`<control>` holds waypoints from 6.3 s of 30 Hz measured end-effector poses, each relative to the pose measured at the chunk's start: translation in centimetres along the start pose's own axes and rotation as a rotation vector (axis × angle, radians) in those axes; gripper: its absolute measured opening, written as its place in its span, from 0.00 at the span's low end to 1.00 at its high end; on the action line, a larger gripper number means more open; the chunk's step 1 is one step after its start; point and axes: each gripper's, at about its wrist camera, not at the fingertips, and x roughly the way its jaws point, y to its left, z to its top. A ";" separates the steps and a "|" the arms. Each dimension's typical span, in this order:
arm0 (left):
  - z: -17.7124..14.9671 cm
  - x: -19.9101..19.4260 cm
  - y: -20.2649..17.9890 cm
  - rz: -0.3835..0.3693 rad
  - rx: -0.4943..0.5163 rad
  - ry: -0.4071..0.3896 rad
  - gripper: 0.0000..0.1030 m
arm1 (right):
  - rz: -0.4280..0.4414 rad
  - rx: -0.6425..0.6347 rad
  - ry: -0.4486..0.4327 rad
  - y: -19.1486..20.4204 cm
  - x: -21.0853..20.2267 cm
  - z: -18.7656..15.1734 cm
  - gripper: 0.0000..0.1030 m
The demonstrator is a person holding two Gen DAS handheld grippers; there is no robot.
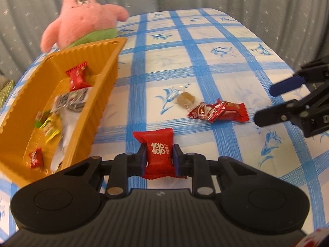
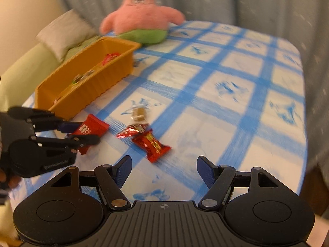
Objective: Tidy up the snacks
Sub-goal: 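Grasp the red twist candy with the right tool while the left tool holds its candy, then carry both red candies over the orange tray, then open the right tool to drop the red twist candy while the left tool drops its candy, then lift both open tools away from the tray toward the remaining candies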
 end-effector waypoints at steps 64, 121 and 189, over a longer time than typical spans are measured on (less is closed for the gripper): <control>-4.2 -13.7 9.0 0.171 -0.274 -0.163 0.23 | 0.236 -0.180 0.021 10.5 -1.2 4.1 0.20; 2.8 -1.0 19.9 0.184 -0.318 -0.094 0.23 | 0.066 -0.022 -0.073 8.7 13.1 18.3 0.54; -4.2 -10.1 5.3 0.042 -0.379 -0.025 0.35 | 0.046 0.110 -0.039 5.3 -3.0 0.7 0.54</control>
